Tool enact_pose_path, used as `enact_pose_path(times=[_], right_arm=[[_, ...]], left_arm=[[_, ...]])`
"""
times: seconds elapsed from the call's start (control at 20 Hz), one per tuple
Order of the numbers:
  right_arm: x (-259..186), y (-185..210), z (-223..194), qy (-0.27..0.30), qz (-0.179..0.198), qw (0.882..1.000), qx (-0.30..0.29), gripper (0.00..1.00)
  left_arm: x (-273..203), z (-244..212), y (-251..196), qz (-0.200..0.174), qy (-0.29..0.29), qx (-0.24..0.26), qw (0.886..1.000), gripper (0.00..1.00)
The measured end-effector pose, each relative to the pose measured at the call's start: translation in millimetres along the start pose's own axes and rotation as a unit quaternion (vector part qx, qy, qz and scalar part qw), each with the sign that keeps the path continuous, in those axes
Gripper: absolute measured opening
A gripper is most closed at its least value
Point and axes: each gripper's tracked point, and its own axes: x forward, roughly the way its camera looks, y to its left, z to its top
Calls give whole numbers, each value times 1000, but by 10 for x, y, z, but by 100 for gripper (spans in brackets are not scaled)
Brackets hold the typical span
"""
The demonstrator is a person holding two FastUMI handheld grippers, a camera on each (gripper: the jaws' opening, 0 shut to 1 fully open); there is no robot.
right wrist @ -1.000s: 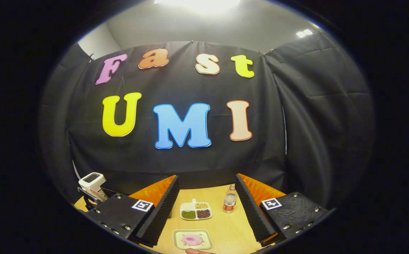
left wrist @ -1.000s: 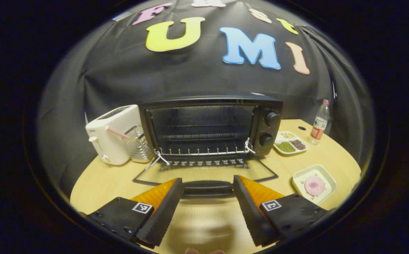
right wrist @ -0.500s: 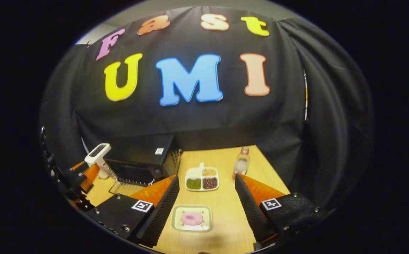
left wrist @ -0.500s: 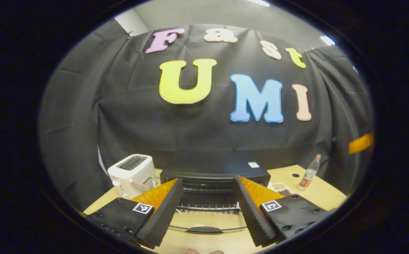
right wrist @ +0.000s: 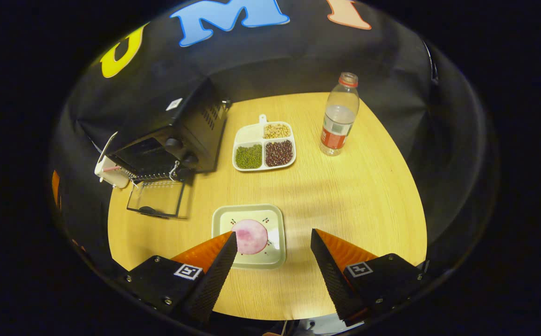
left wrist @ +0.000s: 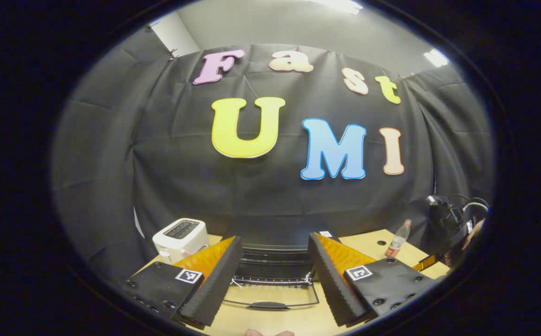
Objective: Open the electric oven with the left hand, put the food in, and close the electric oven.
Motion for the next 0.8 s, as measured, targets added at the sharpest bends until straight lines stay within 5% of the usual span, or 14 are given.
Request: enact_pose_path(times=[0.15, 0.2, 0.35, 0.55, 0.6, 0.8], right_arm=[[301, -154, -65, 37, -21, 999, 9, 96], [378, -187, -86, 51, -26, 998, 6, 96], [641, -232, -210, 87, -39, 995, -2, 96], [853, -271, -285, 118, -54, 991, -22, 96], [912, -283, -303, 124, -58, 990, -31, 96], [1067, -289, -364, 140, -66, 986, -55, 97]], left_arm=[[-44, -93, 172, 18, 14, 2, 1000, 91], [-48, -156, 220, 23, 20, 1, 1000, 100], [-82, -224, 292, 31, 33, -1, 999, 100], [-95, -351, 285, 32, 59, 6, 998, 92], [-89, -365, 273, 32, 65, 7, 997, 100], [-94, -304, 168, 32, 60, 12, 998, 100]])
